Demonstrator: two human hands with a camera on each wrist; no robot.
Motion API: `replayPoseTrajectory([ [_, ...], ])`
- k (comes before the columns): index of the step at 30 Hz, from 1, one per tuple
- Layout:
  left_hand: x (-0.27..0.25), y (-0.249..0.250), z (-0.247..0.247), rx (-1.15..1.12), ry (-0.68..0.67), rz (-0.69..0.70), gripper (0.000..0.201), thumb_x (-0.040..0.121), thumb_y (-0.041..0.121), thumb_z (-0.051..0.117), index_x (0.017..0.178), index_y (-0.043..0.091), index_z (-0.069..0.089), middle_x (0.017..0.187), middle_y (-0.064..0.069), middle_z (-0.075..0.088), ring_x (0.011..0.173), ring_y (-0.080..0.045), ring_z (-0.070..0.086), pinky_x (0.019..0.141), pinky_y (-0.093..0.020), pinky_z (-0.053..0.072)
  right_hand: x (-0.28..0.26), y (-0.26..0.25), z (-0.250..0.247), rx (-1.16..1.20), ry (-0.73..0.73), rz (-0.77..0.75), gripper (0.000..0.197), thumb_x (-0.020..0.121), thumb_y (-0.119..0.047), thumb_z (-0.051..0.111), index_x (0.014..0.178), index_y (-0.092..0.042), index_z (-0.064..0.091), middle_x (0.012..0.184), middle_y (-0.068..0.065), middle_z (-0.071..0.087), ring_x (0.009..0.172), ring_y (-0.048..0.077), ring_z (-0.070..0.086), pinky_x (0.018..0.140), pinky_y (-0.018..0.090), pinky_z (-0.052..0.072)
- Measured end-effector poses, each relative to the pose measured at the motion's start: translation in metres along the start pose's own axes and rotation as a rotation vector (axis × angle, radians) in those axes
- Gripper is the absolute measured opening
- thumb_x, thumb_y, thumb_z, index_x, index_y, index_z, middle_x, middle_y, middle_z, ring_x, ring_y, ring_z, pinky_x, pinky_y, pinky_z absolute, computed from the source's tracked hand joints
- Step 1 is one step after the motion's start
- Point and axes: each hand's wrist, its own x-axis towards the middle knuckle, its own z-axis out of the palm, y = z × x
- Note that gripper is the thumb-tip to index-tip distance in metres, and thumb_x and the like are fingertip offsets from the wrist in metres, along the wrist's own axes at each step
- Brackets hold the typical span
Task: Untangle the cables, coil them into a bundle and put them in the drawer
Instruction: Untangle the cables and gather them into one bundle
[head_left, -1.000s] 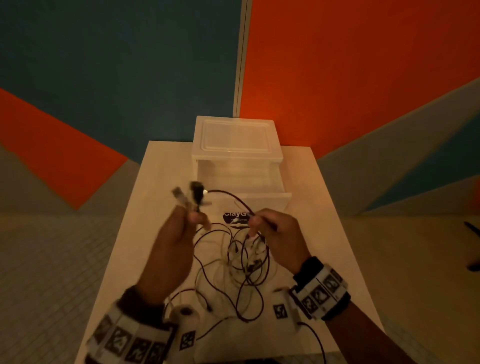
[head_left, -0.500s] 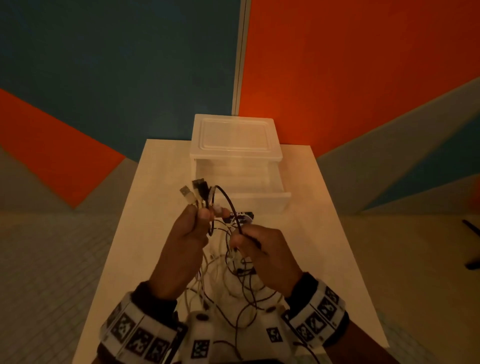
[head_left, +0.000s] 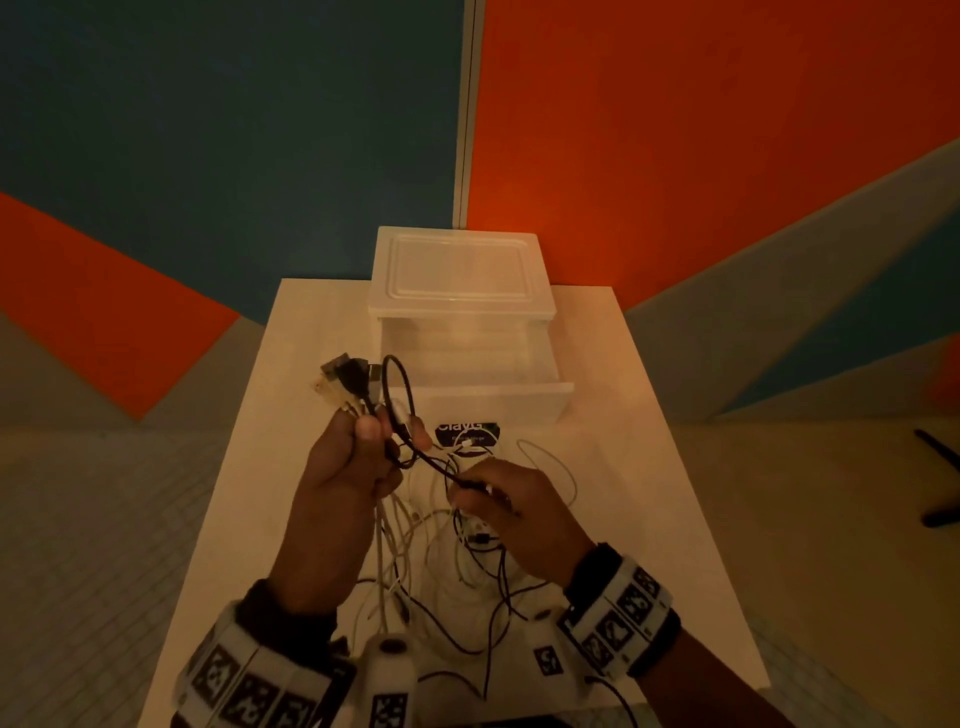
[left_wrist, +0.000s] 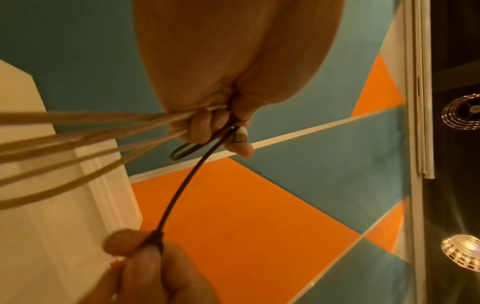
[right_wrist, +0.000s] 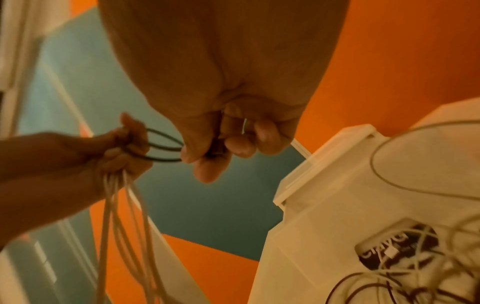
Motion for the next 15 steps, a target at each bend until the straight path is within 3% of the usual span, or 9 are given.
replayPoseTrajectory([
  [2,0.002,-0.001,-0.008,-0.006,0.055,-0.007,0.027,0.093,0.048,0.05,0.079,0.028,0.062,0.075,-0.019,0.045,0.061,-0.014,0.028,0.055,-0.025,0.03,-0.003,0.001,-0.007,0.103,0.026,0.045,0.014,0.095,-0.014,0.058,0.1,-0.017,0.071,0.091,-0.006,0.07,0.086,0.014,0.065,0.076,0.028,0.051],
  [4,0.005,-0.002,-0.016,0.009,0.11,-0.031,0.031,0.097,0.035,0.044,0.076,0.03,0.066,0.069,0.001,0.051,0.061,-0.011,0.031,0.055,-0.025,0.03,-0.006,-0.001,-0.017,0.18,0.124,0.054,0.015,0.092,-0.01,0.06,0.095,-0.016,0.073,0.089,-0.002,0.072,0.087,0.017,0.066,0.077,0.031,0.05],
  [6,0.008,-0.005,-0.027,0.059,0.146,-0.075,0.032,0.098,0.026,0.04,0.08,0.025,0.066,0.069,0.002,0.045,0.063,-0.011,0.033,0.054,-0.022,0.034,-0.009,-0.009,-0.031,0.336,0.265,0.027,0.01,0.087,-0.016,0.064,0.092,-0.015,0.073,0.085,0.006,0.072,0.081,0.023,0.066,0.076,0.04,0.05],
  [9,0.006,-0.013,-0.042,0.15,0.134,-0.112,0.026,0.1,0.025,0.038,0.09,0.014,0.059,0.067,0.013,0.053,0.06,-0.01,0.03,0.052,-0.022,0.032,-0.014,-0.022,-0.053,0.541,0.479,-0.068,0.017,0.08,-0.029,0.067,0.088,-0.014,0.068,0.088,0.008,0.069,0.077,0.02,0.058,0.069,0.034,0.046],
  [11,0.003,-0.017,-0.048,0.163,0.115,-0.098,0.026,0.102,0.023,0.035,0.094,0.014,0.058,0.084,0.009,0.066,0.056,-0.008,0.027,0.05,-0.022,0.028,-0.017,-0.029,-0.071,0.703,0.545,-0.153,0.019,0.085,-0.031,0.066,0.092,-0.014,0.063,0.101,0.011,0.067,0.094,0.03,0.059,0.075,0.04,0.048],
  [13,-0.001,-0.019,-0.05,0.146,0.122,-0.106,0.025,0.102,0.024,0.035,0.097,0.014,0.058,0.093,-0.004,0.063,0.055,-0.008,0.027,0.05,-0.022,0.028,-0.02,-0.037,-0.093,0.957,0.544,-0.214,0.013,0.094,-0.025,0.051,0.093,-0.012,0.056,0.108,0.014,0.066,0.111,0.035,0.058,0.091,0.046,0.05],
  [15,-0.003,-0.022,-0.05,0.169,0.15,-0.124,0.028,0.101,0.027,0.036,0.098,0.01,0.058,0.088,-0.012,0.051,0.055,-0.008,0.027,0.051,-0.025,0.027,-0.025,-0.046,-0.114,1.171,0.565,-0.244,0.028,0.103,-0.017,0.033,0.09,-0.013,0.058,0.095,0.007,0.069,0.101,0.03,0.064,0.095,0.045,0.051],
])
